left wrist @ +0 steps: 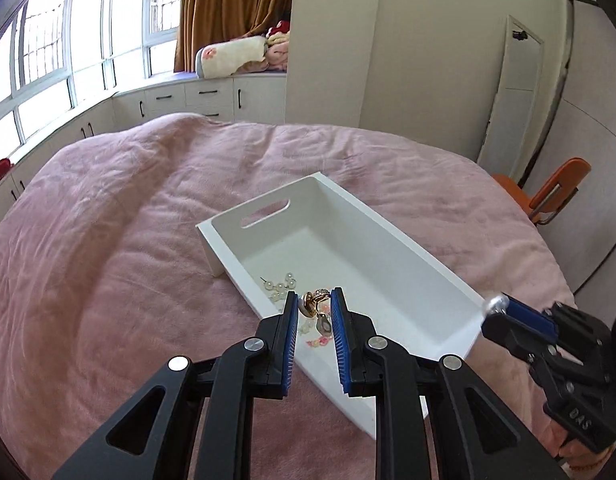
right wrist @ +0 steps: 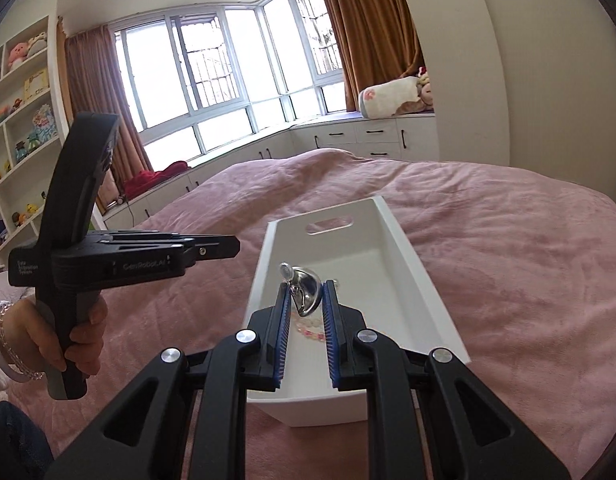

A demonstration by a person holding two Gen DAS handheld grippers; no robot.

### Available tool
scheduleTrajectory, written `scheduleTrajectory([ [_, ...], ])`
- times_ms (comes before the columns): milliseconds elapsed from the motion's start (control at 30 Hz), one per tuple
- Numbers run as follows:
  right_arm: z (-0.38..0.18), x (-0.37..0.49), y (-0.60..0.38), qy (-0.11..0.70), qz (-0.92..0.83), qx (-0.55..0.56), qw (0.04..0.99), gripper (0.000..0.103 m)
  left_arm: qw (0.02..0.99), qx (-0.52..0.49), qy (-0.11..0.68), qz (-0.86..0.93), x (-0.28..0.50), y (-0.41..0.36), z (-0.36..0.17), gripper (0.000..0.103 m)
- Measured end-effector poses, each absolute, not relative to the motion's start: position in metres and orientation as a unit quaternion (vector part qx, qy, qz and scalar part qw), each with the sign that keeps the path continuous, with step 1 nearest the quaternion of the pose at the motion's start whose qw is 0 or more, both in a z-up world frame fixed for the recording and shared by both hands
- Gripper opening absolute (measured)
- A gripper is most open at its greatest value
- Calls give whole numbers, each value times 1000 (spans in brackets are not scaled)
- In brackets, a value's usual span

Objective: Organize jewelry
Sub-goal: 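Carry the gold earring with the left tool while the right carries the pendant over the tray, then open the left tool to drop the earring while the right releases the pendant into the tray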

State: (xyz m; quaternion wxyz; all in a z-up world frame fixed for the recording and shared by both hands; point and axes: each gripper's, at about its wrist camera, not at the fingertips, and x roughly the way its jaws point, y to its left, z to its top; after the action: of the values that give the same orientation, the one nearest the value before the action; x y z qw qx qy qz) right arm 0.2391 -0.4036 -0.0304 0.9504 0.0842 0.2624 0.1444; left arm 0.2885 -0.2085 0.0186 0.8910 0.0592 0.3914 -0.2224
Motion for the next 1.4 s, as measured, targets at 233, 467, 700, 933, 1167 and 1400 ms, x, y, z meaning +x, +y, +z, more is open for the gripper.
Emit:
scheduleTrajectory([
  [233,-41,248,-413,279,131,85,947,17,889,72,404,-202,311,-237,3,22],
  [467,-49,261,-406,292,126,70,945,17,888,106,414,-172,339,-256,-6,22],
  [700,-59,277,-393,310,115,41,943,17,881,131,428,-154,355,-263,-19,22],
  [933,-70,287,-377,331,85,-12,940,17,874,119,451,-136,370,-259,-34,22],
  [1167,-77,296,-365,335,75,-31,939,17,874,122,446,-151,366,-251,-36,22],
  [1400,-76,298,-353,326,63,-51,942,17,887,111,419,-157,366,-235,-26,22],
])
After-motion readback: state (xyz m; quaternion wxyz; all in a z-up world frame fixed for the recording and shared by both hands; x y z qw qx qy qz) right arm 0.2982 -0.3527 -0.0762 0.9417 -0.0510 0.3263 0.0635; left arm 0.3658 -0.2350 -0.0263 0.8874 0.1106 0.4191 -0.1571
